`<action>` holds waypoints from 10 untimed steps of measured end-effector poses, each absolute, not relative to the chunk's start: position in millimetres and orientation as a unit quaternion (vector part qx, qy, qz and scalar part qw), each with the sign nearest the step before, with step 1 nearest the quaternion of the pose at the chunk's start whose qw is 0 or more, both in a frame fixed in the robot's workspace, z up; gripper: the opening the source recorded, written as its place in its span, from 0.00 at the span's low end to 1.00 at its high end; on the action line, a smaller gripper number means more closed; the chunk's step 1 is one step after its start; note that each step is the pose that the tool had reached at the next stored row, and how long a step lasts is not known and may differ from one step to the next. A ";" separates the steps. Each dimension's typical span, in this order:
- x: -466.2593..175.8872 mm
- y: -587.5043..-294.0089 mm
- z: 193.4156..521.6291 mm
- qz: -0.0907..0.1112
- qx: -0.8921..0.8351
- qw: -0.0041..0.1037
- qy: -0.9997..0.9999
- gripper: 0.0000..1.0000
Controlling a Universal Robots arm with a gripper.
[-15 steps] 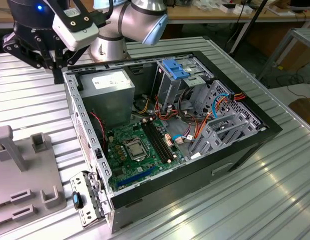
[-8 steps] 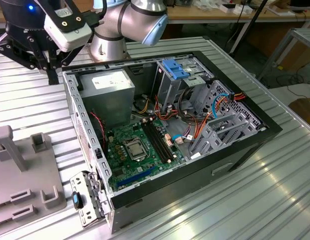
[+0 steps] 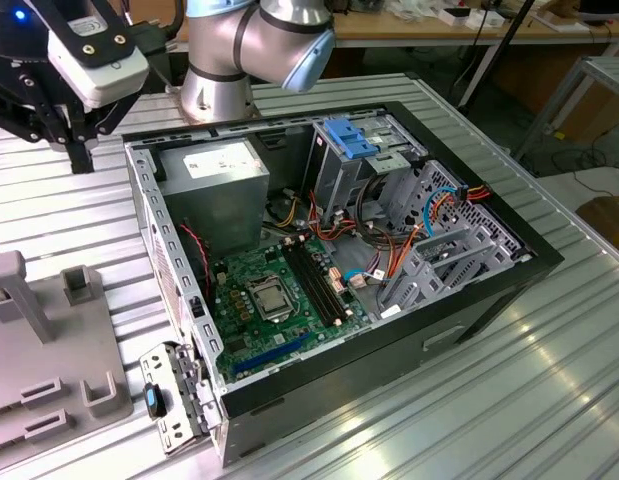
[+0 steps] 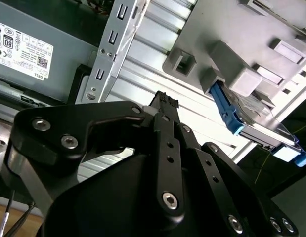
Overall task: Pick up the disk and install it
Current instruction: 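Reach for the disk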
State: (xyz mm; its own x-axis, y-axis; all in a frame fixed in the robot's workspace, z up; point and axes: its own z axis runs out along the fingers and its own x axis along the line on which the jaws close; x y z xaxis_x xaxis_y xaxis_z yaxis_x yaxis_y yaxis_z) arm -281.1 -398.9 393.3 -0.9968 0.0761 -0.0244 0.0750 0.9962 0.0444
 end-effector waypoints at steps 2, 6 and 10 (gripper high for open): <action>-290.8 -398.6 393.3 0.022 0.038 0.013 0.999 0.11; -308.6 -394.8 393.3 0.022 0.038 0.013 0.999 0.11; -326.0 -393.0 393.3 0.022 0.038 0.013 0.999 0.11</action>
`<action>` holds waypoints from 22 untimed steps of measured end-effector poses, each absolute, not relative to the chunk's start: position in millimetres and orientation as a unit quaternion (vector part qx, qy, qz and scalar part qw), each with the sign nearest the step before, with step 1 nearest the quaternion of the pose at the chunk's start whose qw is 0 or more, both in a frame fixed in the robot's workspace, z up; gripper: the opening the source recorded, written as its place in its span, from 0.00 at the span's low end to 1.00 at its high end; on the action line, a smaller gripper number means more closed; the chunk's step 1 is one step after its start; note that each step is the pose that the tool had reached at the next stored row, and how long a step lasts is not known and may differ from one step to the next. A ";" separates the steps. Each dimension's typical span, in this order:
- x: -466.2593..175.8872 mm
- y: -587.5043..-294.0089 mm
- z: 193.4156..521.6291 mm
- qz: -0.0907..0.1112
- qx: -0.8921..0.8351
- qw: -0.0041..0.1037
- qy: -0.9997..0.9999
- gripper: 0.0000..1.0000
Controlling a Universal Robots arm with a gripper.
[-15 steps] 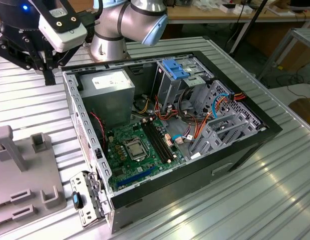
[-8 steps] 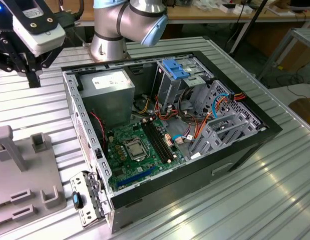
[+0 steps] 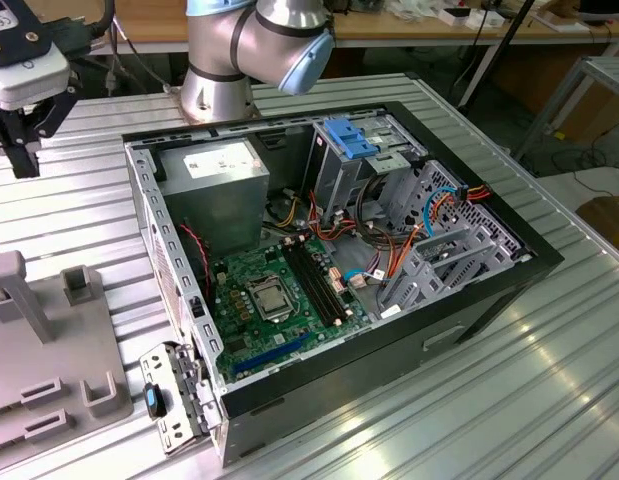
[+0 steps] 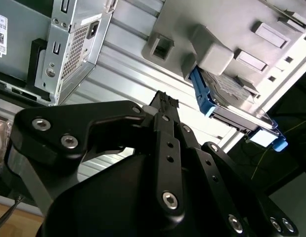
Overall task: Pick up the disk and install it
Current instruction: 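Reach for the disk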
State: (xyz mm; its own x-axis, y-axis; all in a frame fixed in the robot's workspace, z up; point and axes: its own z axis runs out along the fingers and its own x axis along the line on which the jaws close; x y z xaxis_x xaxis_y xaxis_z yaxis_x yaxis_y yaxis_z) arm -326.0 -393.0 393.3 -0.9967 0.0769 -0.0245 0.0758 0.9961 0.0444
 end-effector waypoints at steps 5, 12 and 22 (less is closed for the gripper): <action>-337.2 -393.0 393.3 0.022 0.038 0.013 0.999 0.11; -360.9 -392.8 393.3 0.022 0.038 0.013 0.999 0.11; -405.8 -391.9 393.3 0.022 0.038 0.013 0.999 0.11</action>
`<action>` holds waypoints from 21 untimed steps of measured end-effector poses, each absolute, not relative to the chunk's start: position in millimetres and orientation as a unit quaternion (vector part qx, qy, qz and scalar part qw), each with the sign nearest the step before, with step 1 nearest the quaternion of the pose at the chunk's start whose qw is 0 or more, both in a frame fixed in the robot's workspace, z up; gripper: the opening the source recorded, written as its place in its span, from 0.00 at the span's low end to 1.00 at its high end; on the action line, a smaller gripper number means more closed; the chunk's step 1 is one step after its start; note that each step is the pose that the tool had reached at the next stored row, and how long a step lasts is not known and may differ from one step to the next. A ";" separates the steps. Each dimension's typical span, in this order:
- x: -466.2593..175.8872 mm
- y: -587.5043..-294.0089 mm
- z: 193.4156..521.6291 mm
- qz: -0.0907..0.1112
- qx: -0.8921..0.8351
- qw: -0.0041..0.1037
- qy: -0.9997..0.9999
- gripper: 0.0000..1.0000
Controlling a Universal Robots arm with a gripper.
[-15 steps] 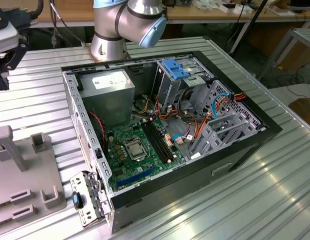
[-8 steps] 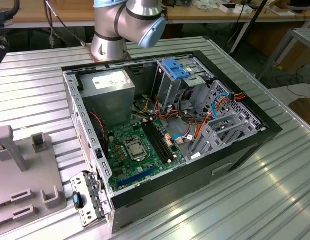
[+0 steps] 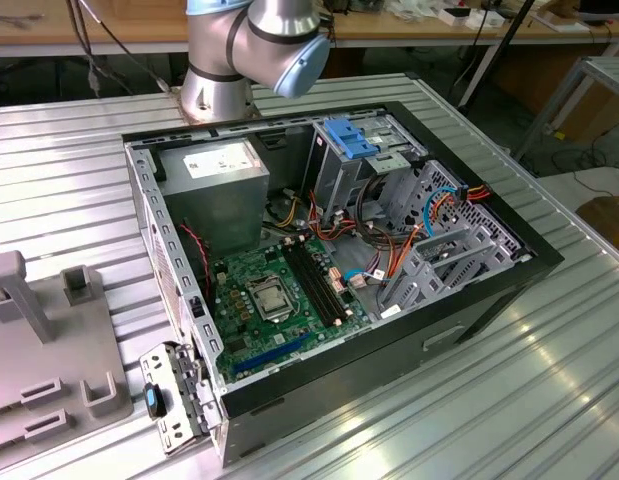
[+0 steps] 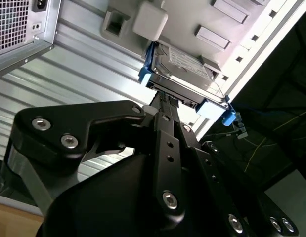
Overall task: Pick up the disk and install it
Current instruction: 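Reach for the disk, then pick up the disk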
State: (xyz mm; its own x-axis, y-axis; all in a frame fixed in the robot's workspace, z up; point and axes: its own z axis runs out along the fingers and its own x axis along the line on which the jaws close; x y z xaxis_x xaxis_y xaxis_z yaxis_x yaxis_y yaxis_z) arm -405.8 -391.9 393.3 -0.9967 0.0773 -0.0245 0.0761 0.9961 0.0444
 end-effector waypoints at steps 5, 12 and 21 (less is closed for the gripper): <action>-426.0 -391.9 393.3 0.022 0.038 0.013 0.999 0.11; -435.5 -391.9 393.3 0.022 0.038 0.013 0.999 0.11; -435.7 -391.9 393.3 0.022 0.037 0.013 0.999 0.11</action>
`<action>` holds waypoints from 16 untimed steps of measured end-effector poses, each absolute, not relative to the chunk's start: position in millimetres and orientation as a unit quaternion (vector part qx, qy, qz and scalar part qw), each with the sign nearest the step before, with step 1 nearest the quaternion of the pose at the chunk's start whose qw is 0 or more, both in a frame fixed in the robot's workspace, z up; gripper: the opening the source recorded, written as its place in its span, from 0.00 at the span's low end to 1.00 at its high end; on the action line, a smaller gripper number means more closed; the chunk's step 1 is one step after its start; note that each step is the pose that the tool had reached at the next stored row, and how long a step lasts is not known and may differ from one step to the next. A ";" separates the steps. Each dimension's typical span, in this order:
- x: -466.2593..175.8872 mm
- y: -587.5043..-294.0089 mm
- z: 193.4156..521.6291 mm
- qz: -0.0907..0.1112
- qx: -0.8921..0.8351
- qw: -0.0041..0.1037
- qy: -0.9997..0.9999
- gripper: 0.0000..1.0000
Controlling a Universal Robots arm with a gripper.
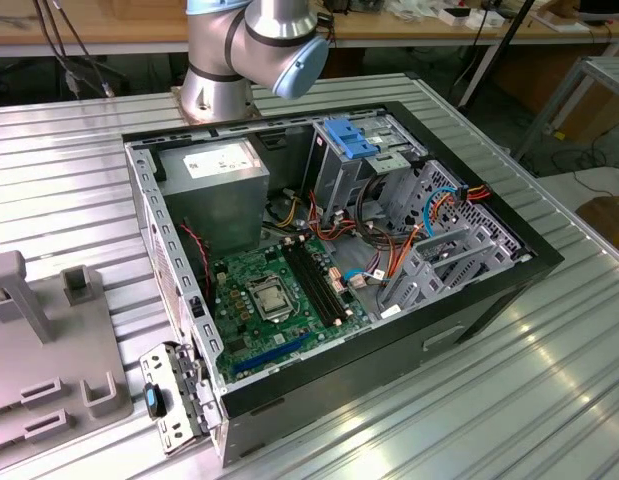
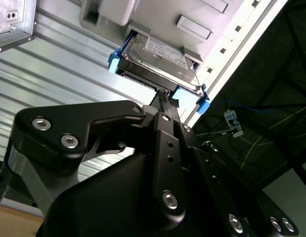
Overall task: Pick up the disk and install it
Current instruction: 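Pick up the disk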
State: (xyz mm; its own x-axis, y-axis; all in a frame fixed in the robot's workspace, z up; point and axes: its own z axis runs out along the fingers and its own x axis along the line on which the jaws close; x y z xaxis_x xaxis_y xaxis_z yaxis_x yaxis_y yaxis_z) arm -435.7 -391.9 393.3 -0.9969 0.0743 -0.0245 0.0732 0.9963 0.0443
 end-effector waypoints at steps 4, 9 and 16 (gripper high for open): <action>-435.8 -391.9 393.3 0.022 0.021 0.013 0.999 0.11; -435.8 -391.9 393.3 0.022 -0.015 0.012 1.000 0.11; -435.7 -391.9 393.3 0.023 -0.077 0.011 0.997 0.11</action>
State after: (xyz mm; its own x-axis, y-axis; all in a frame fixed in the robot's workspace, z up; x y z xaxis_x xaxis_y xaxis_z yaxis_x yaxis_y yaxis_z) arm -435.7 -391.9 393.3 -0.9879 -0.1529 -0.0245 -0.1539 0.9871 0.0444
